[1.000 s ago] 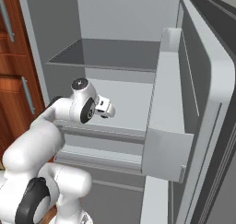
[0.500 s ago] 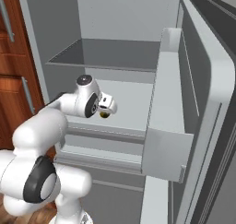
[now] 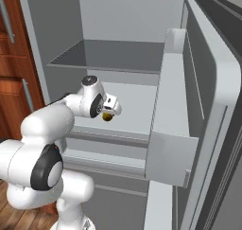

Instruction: Retrieve a lemon from the fridge and place it on the cutting board with the fish.

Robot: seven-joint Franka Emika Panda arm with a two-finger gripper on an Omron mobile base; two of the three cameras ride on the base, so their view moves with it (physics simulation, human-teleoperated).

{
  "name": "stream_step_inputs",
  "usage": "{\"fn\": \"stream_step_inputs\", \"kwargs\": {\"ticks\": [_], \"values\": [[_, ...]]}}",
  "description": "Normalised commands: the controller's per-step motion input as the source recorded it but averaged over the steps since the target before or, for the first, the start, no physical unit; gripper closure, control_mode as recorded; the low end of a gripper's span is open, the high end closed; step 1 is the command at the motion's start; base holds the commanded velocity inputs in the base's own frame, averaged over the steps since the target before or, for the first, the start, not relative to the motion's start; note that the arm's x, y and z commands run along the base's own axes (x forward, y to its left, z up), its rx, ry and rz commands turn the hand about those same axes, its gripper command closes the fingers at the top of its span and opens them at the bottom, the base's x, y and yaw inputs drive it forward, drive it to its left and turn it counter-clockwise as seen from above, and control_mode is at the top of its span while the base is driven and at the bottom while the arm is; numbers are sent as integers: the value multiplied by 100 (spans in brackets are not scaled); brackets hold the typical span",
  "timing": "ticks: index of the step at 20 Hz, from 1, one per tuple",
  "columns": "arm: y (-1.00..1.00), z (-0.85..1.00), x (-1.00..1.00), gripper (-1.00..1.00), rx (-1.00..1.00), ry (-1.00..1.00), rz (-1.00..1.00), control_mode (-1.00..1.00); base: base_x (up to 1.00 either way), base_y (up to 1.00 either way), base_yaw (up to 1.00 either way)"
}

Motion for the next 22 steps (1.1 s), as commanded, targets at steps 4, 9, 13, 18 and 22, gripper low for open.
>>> {"fn": "stream_step_inputs", "kwargs": {"ticks": [4,9,13,18,22], "values": [[0,-13,21,-100,0,0,4,-100,0,0,0],[0,-14,11,-100,1,0,2,-100,0,0,0],[0,-15,23,-100,1,1,3,-100,0,0,0],[0,-8,20,-100,0,3,0,-100,0,0,0],[0,-8,18,-100,0,2,0,-100,0,0,0]]}}
